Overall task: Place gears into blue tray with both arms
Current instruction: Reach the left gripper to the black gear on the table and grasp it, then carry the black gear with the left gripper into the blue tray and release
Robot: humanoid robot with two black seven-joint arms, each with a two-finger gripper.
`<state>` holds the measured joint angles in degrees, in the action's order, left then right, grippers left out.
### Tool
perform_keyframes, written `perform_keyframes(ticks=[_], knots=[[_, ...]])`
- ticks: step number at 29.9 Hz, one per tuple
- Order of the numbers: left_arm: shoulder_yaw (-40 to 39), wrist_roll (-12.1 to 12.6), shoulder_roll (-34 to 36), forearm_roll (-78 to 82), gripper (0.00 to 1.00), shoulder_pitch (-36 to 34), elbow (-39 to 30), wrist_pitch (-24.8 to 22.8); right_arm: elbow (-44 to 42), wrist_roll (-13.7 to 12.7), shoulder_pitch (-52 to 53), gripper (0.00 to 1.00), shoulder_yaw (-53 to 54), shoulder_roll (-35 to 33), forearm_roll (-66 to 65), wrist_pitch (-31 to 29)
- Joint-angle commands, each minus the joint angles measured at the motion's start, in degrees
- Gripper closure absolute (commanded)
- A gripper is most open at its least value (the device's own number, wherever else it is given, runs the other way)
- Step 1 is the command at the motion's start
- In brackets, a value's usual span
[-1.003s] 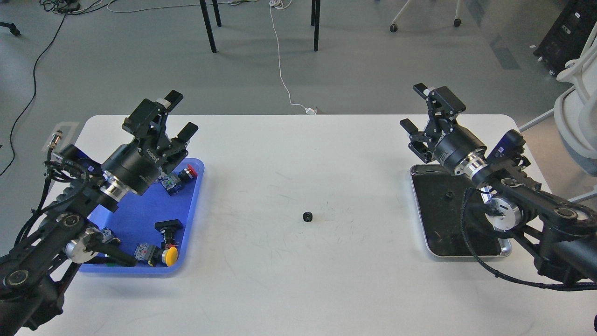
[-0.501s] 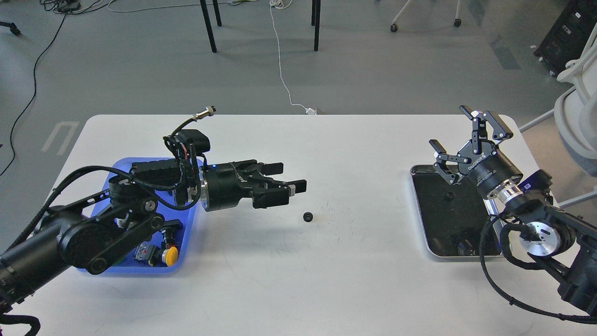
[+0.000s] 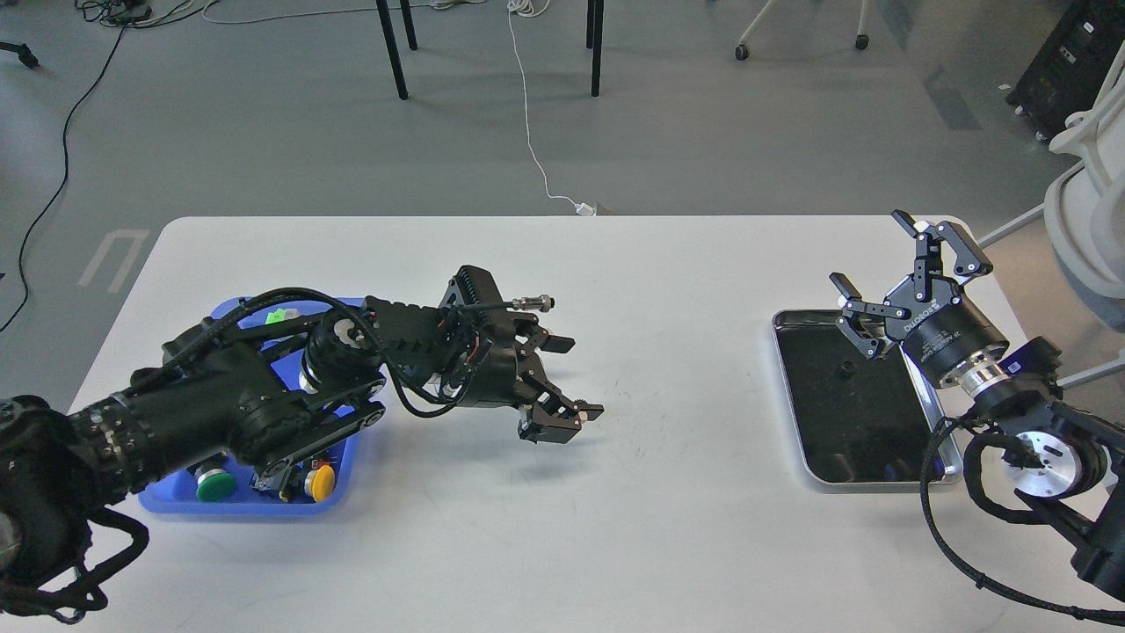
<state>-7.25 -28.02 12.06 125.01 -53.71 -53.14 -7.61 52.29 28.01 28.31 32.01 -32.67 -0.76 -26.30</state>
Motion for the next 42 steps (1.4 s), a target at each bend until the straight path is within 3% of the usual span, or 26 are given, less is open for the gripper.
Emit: perform_keyframes(ticks=[1, 4, 10, 16, 21, 27, 34, 42], knots=[[3.37, 0.02, -2.91, -0.01, 0.09, -1.4, 3.99, 0.22, 0.0, -0.01, -0.1, 0.03, -0.02, -0.12, -0.03, 0.02], [5.57, 0.02, -3.88, -0.01, 0.13, -1.49, 5.41, 0.4, 0.0, -0.01, -0.1, 0.03, -0.02, -0.12, -0.03, -0.07], [8.12, 0.02, -4.76, -0.01, 0.32, -1.4, 7.43, 0.31, 0.09, -0.01, -0.01, 0.03, -0.11, -0.38, -0.03, -0.07], [8.04, 0.02, -4.76, -0.01, 0.42, -1.31, 7.43, 0.31, 0.09, -0.01, -0.1, 0.03, -0.28, -1.17, -0.03, -0.25], [8.04, 0.02, -4.85, -0.01, 0.72, -1.23, 8.31, 0.31, 0.18, -0.01, -0.1, 0.03, -0.37, -1.08, -0.03, -0.25], [7.78, 0.02, -4.41, -0.01, 0.86, -1.31, 8.75, 0.4, 0.27, -0.01, -0.1, 0.03, -0.37, -1.08, -0.03, -0.16], [6.11, 0.02, -2.23, -0.01, 0.88, -3.76, 6.83, 0.75, 0.36, -0.01, -0.1, 0.03, -0.46, -1.08, -0.03, -0.16], [1.62, 0.02, 17.7, -4.94, 0.87, -8.7, -5.12, 1.28, 0.88, -0.01, -0.1, 0.03, -0.64, -1.08, -0.12, -0.16]])
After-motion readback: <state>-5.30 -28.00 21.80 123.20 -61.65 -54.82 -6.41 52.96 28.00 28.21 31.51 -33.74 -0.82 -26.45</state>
